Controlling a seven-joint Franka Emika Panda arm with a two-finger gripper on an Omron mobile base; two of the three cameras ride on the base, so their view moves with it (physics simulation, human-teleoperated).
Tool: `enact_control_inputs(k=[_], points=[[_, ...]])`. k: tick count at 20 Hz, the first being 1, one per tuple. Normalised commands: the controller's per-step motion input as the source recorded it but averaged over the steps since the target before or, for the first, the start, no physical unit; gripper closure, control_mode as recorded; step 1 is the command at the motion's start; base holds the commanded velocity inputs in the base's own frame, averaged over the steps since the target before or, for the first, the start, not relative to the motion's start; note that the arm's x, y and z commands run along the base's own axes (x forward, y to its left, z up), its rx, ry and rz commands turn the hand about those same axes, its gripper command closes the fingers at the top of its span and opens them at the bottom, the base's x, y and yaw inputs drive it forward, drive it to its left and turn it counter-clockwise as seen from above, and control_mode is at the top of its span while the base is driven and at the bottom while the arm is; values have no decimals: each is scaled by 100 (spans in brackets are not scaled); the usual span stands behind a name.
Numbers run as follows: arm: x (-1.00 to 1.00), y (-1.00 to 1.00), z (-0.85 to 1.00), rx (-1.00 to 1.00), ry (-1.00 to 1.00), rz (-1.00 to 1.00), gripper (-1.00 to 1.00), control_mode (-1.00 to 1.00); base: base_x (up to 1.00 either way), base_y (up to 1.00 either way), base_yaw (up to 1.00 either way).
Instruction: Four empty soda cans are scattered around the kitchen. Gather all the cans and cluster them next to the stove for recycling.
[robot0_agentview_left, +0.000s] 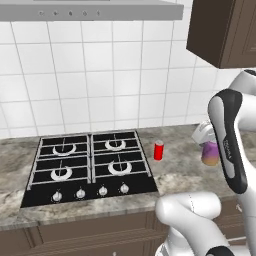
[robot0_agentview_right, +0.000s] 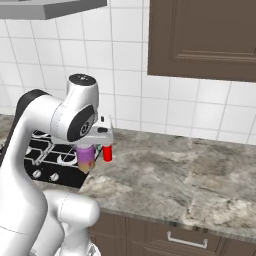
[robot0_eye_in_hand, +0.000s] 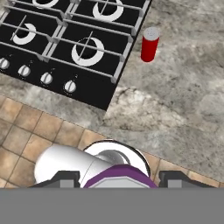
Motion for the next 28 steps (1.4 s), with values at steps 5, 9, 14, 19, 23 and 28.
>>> enact_control_inputs(k=[5, 9, 14, 19, 23, 28], points=[[0, 0, 0, 0, 0, 0, 100, 100, 0, 0, 0], [2, 3, 0, 0, 0, 0, 100, -100, 0, 0, 0], [66, 79, -7, -14, 0, -24, 100, -100, 0, 0, 0], [33, 19, -15, 1, -1, -12, 100, -100, 0, 0, 0], [9, -11, -6, 6, -1, -1, 100, -100, 0, 0, 0], [58, 3, -9, 0, 0, -1, 100, -100, 0, 0, 0]])
